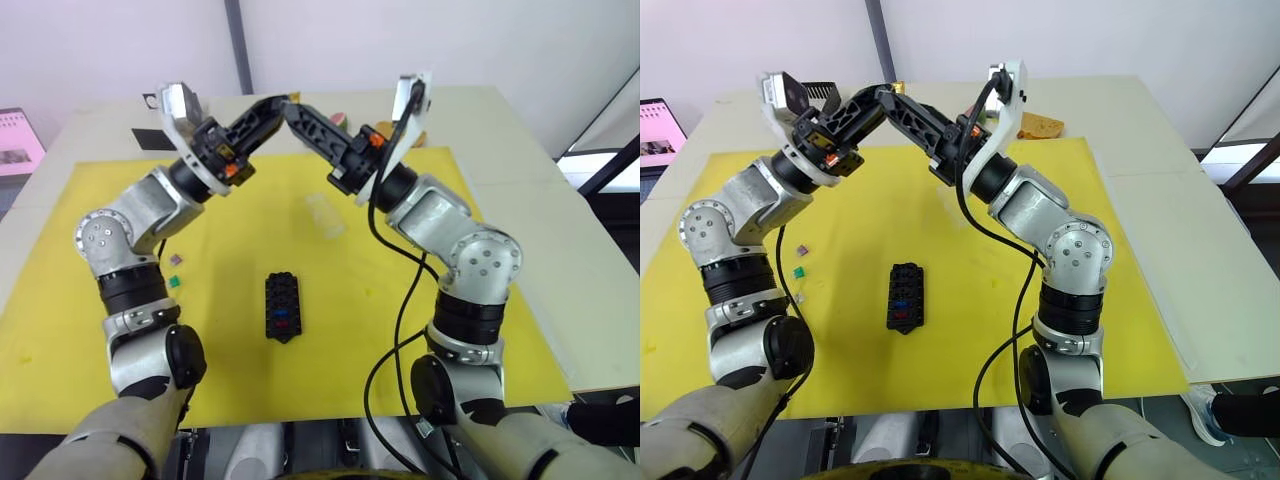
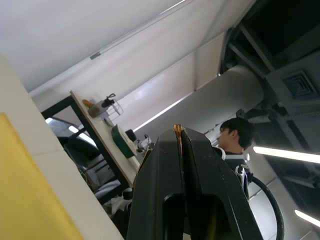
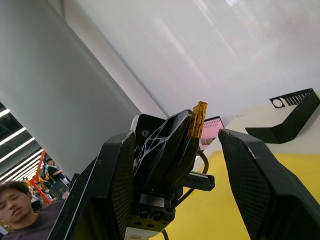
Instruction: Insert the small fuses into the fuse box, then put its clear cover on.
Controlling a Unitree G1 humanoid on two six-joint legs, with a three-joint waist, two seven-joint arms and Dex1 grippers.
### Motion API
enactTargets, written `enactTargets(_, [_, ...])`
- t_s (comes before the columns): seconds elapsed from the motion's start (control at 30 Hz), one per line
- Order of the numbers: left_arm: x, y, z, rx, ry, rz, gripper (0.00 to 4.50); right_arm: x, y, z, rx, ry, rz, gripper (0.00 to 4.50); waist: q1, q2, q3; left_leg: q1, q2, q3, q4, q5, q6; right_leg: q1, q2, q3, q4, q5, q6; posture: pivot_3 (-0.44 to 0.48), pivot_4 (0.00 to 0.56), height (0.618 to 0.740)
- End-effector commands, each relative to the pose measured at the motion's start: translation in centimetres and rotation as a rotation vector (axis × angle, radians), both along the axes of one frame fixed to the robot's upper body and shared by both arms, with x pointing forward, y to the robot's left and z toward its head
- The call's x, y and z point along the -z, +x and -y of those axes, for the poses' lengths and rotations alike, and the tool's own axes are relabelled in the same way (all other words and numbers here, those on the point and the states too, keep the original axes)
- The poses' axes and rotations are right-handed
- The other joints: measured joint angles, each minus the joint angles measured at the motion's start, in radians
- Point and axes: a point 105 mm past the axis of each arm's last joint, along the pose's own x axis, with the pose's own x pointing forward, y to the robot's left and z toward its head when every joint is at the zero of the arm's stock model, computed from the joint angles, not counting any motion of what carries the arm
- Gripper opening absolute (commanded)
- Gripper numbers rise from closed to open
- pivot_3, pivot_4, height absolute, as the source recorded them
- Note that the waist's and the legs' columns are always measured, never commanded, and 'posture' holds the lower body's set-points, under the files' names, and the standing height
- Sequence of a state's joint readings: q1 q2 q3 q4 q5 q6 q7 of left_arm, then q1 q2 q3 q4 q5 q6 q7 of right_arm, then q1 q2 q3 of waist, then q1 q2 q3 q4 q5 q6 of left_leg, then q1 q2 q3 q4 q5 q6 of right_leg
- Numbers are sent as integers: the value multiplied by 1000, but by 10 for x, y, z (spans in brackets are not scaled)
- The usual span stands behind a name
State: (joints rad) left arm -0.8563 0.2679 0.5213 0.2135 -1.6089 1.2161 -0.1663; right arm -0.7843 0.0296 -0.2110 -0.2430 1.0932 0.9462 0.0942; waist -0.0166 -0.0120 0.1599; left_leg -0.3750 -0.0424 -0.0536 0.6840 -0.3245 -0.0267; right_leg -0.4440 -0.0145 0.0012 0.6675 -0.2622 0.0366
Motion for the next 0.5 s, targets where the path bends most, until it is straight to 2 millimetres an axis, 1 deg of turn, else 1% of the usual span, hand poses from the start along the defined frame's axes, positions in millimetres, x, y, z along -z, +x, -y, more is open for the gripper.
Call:
enactTargets(0.03, [-15,-7,-1,4,-15,58,0,-13,-5,0,-15,39,37,2793,0,0,0,0,0,0,0,0,0,0,0,0,0,0,0,0,150,740])
enactTargets(0.1, [-16,-7,-1,3,-17,57,0,-14,-5,0,-16,43,36,2793,0,0,0,0,0,0,0,0,0,0,0,0,0,0,0,0,150,740])
enactTargets(0.2, [-18,-8,0,8,-17,58,0,-16,-4,1,-15,55,40,1967,0,0,0,0,0,0,0,0,0,0,0,0,0,0,0,0,150,740])
enactTargets(0.27, [-19,-8,1,9,-17,58,0,-18,-5,2,-16,65,46,1092,0,0,0,0,0,0,0,0,0,0,0,0,0,0,0,0,150,740])
enactTargets(0.5, [-17,-10,3,13,-14,55,0,-21,-5,5,-13,81,41,1092,0,0,0,0,0,0,0,0,0,0,0,0,0,0,0,0,150,740])
